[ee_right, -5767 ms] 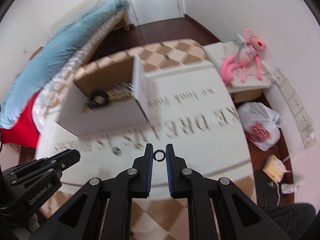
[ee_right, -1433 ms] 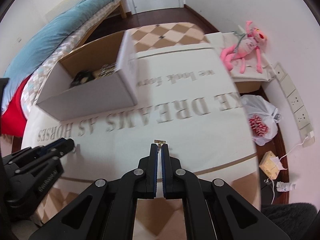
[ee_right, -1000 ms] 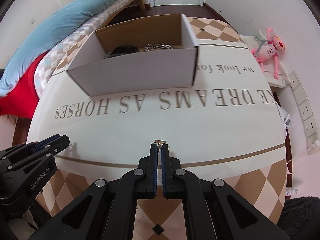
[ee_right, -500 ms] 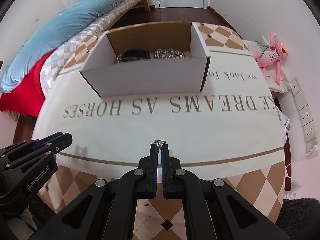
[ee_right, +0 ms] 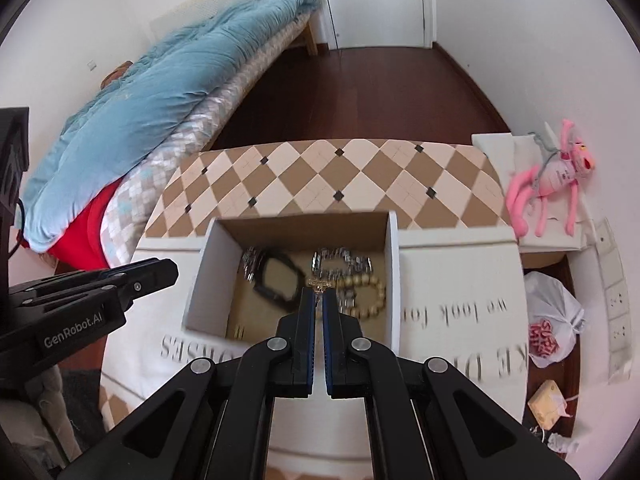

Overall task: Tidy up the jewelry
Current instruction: 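Carry the earring and ring into the white box and open both grippers, then lift both grippers out of the box and back away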

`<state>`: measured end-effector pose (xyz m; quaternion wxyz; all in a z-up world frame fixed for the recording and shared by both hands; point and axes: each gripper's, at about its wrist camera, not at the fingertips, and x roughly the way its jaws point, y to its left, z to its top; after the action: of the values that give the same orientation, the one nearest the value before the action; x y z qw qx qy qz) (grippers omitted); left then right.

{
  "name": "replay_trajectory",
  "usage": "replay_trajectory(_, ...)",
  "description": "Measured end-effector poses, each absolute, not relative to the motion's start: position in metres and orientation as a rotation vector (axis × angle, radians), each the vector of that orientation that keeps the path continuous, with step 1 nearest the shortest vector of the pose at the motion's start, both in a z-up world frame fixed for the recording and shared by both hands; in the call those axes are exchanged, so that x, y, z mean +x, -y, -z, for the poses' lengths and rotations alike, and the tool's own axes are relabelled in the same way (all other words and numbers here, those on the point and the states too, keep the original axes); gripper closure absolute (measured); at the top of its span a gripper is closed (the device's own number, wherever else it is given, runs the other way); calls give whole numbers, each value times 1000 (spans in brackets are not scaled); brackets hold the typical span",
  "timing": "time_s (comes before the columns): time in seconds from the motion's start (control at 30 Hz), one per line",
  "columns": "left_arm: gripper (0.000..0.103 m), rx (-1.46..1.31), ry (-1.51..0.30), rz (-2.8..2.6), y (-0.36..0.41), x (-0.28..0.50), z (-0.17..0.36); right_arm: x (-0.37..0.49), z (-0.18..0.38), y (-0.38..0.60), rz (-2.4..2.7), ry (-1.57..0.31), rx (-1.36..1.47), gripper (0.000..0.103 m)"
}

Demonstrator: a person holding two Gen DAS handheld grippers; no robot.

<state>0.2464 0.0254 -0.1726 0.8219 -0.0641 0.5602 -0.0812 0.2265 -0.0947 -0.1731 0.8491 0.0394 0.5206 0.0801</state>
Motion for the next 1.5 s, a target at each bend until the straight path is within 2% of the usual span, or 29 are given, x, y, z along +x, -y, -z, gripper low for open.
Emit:
replay_trajectory(0.27,89,-165,-1322,156,-23,281,195,276,204,104,-149,-1260,52,98)
replay_trajectory(0.33,80,-149,-1317,144,-23,282,193,278,206,109,-142,-1276,56,96)
replay_trajectory(0.4,47,-119,-1298,124,-24,281,188,279,205,113,-143,-1279,65,77)
replay_trajectory(0.47,37,-113,-1279,107,-27,280,184,278,201,115,-146,-1271,75,71)
replay_trajectory(0.53,36,-99,-1267,82,-31,279,179,277,198,116,-144,-1268,79,70)
replay_trajectory(0.57,32,-90,-1264,73,-33,279,179,276,196,116,-141,-1265,67,70)
replay_trajectory(0.6,20,-80,-1261,59,-34,277,177,275,194,116,-136,-1262,61,68)
replay_trajectory(0.63,13,-73,-1260,49,-36,276,177,273,192,116,-130,-1259,58,64)
replay_trajectory(0.67,6,-60,-1252,34,-37,274,176,272,191,116,-122,-1258,49,50)
replay_trajectory(0.7,5,-50,-1245,25,-38,270,175,270,190,116,-113,-1256,36,34)
replay_trajectory(0.77,5,-33,-1230,2,-39,261,175,264,187,116,-83,-1241,7,17)
replay_trajectory(0.83,1,-28,-1218,-10,-40,251,177,256,188,116,-51,-1237,-25,13)
replay_trajectory(0.9,0,-20,-1214,-21,-40,242,181,246,191,116,-26,-1247,-44,1)
replay_trajectory(1.2,0,-41,-1249,-55,-36,211,199,221,203,120,32,-1253,-57,0)
replay_trajectory(1.5,0,-37,-1156,-61,-33,176,151,190,154,122,47,-1163,-42,0)
